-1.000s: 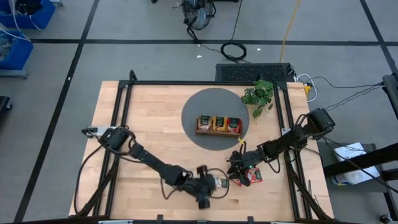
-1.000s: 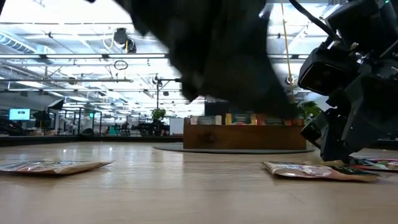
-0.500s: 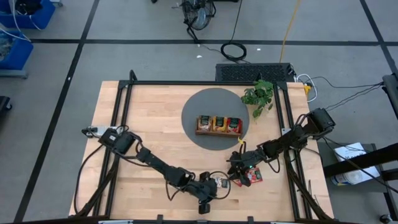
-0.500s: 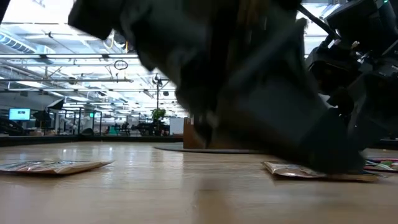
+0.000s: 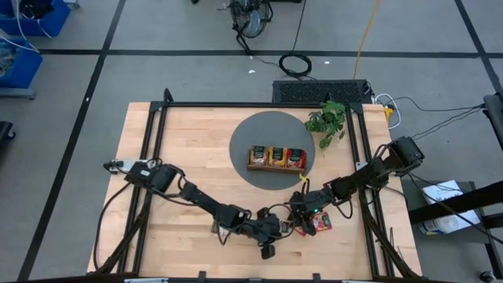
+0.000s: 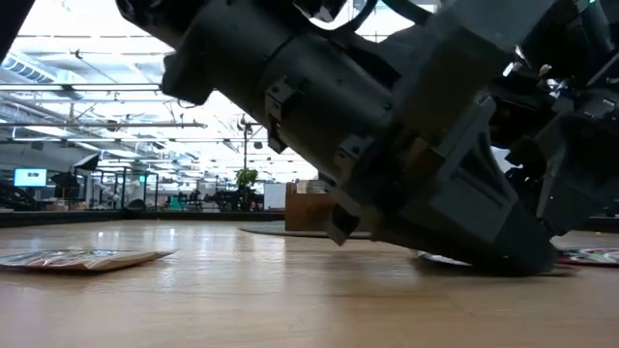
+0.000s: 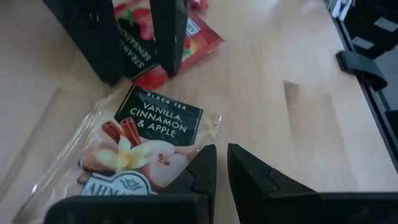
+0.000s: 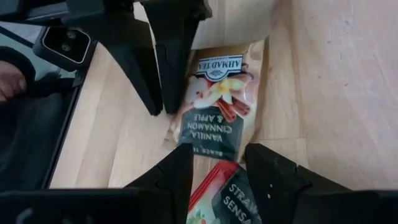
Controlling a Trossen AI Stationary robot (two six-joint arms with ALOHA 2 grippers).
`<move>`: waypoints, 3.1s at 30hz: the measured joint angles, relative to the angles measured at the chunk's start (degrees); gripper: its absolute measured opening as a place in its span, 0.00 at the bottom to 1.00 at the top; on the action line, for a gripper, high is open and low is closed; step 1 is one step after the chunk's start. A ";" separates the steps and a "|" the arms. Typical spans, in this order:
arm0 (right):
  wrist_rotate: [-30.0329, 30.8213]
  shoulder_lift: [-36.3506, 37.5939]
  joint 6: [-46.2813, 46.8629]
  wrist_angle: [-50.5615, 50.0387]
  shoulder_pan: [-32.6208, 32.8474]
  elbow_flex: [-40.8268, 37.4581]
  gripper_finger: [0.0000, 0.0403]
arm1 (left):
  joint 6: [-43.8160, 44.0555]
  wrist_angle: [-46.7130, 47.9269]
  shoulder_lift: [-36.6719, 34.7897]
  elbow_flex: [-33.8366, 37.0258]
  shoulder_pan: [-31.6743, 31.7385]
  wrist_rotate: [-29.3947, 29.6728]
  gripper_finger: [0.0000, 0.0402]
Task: Pick & Place Tea
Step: Put the brown tea bag into the left section of the wooden organizer
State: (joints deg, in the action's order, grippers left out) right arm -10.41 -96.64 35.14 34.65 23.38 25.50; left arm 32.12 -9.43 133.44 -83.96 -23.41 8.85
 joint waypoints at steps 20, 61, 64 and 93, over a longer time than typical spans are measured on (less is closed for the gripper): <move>4.25 -0.04 -0.74 -2.40 0.00 0.02 0.33 | -2.82 -1.25 0.34 0.13 0.83 2.07 0.12; 13.54 8.22 -30.66 -27.62 2.16 16.73 0.00 | -12.49 9.65 -12.10 0.27 -4.45 20.34 0.14; 15.95 8.22 -32.70 -28.69 3.55 18.07 0.00 | -10.22 13.15 -12.69 0.26 -4.27 20.16 0.20; 22.60 8.22 -36.48 -24.78 5.88 18.84 0.00 | -4.56 13.98 -12.41 0.17 2.40 6.91 0.39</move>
State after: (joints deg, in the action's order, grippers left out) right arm 12.19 -88.42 -1.34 9.87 29.26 44.34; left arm 27.56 4.55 121.03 -83.79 -21.01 15.76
